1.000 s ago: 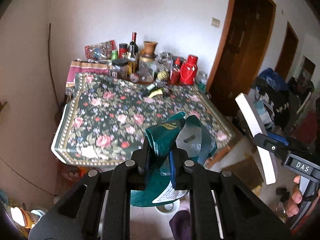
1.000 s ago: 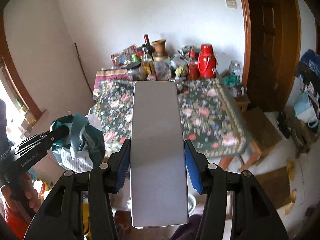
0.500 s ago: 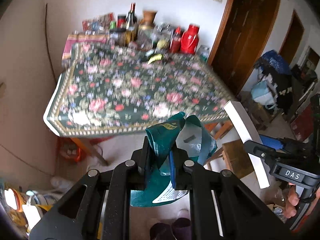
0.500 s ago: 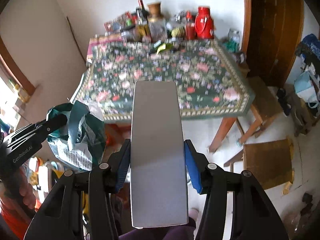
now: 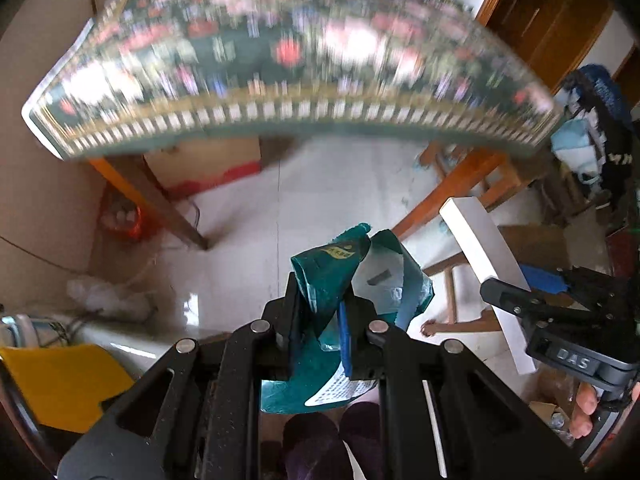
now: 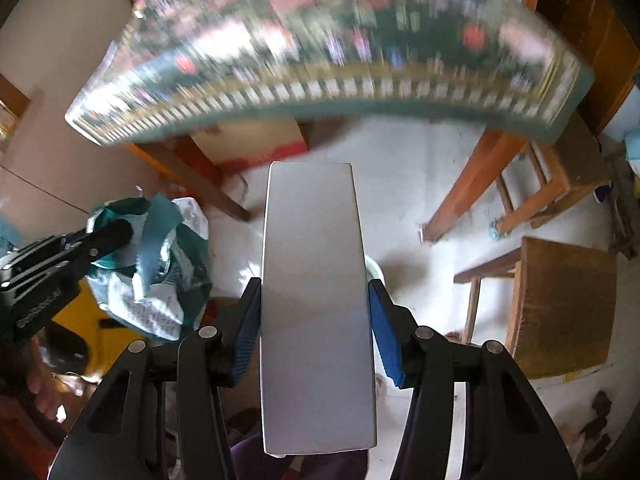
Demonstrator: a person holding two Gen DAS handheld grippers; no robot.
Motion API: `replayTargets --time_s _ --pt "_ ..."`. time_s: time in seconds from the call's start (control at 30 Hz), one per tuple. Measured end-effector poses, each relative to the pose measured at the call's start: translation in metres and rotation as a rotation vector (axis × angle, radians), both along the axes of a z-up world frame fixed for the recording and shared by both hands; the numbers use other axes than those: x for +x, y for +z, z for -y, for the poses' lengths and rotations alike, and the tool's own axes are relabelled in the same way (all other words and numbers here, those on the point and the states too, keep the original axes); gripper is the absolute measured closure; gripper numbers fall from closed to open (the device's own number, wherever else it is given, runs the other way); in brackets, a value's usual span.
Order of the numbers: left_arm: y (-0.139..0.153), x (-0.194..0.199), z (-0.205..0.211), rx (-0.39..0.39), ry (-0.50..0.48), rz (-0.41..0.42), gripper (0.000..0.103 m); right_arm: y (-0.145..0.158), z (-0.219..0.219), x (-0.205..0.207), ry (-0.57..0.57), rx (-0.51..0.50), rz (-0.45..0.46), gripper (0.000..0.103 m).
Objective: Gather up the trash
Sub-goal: 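Carry the box with the right tool while the left tool carries the bag to the bucket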
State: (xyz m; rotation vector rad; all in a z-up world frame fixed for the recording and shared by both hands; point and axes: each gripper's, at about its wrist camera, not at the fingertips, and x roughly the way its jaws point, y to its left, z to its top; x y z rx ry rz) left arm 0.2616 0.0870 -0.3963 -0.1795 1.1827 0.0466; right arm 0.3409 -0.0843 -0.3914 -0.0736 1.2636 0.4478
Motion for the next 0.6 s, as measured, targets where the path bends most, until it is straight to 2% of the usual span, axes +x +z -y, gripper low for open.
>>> replayTargets --time_s 0.13,0.27,0.47,0.6 --pt "-0.059 0.005 0.005 -0.006 0.015 -0.052 0.088 -0.074 0.003 0.013 0.016 -0.055 -0.06 0.055" --pt "-0.115 0.002 0.005 -0.01 0.039 -0.086 0.088 -0.134 0.005 0.022 0.024 -0.103 -0.073 0.055" --pt "-0.184 -0.003 -0.001 -0.002 0.086 -0.136 0.088 -0.203 0.002 0.038 0.023 -0.087 -0.118 0.054" --pt "-0.219 -0.002 -0.003 0.003 0.104 -0.163 0.088 -0.234 -0.006 0.041 0.047 -0.097 -0.146 0.054"
